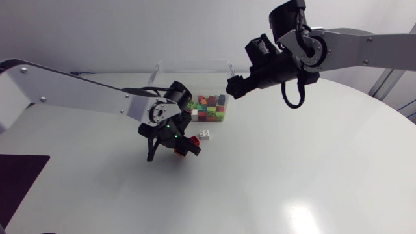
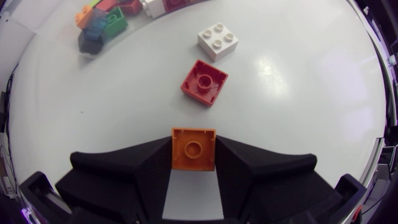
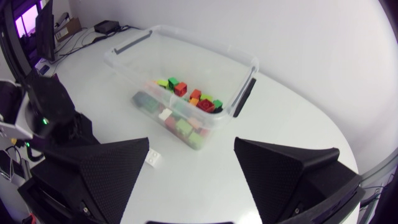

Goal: Place the duplo bricks in the container

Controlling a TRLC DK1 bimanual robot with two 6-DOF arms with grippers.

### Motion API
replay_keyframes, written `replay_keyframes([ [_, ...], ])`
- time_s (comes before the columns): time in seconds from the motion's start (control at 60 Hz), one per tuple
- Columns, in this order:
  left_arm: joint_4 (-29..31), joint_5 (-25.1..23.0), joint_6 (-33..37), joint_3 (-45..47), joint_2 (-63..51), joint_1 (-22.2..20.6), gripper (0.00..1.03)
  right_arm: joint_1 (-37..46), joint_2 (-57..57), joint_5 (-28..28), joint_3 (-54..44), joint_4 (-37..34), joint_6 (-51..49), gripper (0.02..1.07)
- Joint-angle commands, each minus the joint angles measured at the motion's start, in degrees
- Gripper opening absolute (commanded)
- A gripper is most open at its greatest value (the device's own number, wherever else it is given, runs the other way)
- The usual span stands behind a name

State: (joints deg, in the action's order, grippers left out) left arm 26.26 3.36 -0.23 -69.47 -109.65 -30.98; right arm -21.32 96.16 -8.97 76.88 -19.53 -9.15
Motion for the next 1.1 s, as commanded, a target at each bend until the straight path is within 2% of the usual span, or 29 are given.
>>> replay_keyframes([
  [0.0, 0.8, 0.1, 1.5, 2.5, 6.9, 1.5, 0.33, -0.9, 1.3, -0.2, -2.0, -1.2, 1.3, 1.01],
  [0.167, 1.4, 0.0, 3.9, 3.2, 16.5, 4.4, 0.33, -4.1, 7.2, 1.0, -1.3, -2.7, 2.7, 1.01],
  [0.433, 1.8, -1.6, 5.8, -1.1, 23.0, 8.4, 0.34, -8.6, 16.3, 2.7, 4.0, -5.8, 6.7, 1.00],
  [0.55, 0.9, -3.2, 6.0, -3.7, 23.9, 10.2, 0.34, -10.8, 21.4, 6.1, 8.5, -8.1, 9.3, 1.00],
  [0.633, -1.1, -4.4, 6.1, -5.3, 24.5, 11.5, 0.34, -12.5, 25.1, 9.2, 12.5, -10.3, 10.5, 1.00],
  [1.083, -11.6, -5.9, 5.1, -9.5, 21.8, 14.6, 0.35, -12.2, 35.1, 10.8, 26.9, -19.4, 15.2, 0.91],
])
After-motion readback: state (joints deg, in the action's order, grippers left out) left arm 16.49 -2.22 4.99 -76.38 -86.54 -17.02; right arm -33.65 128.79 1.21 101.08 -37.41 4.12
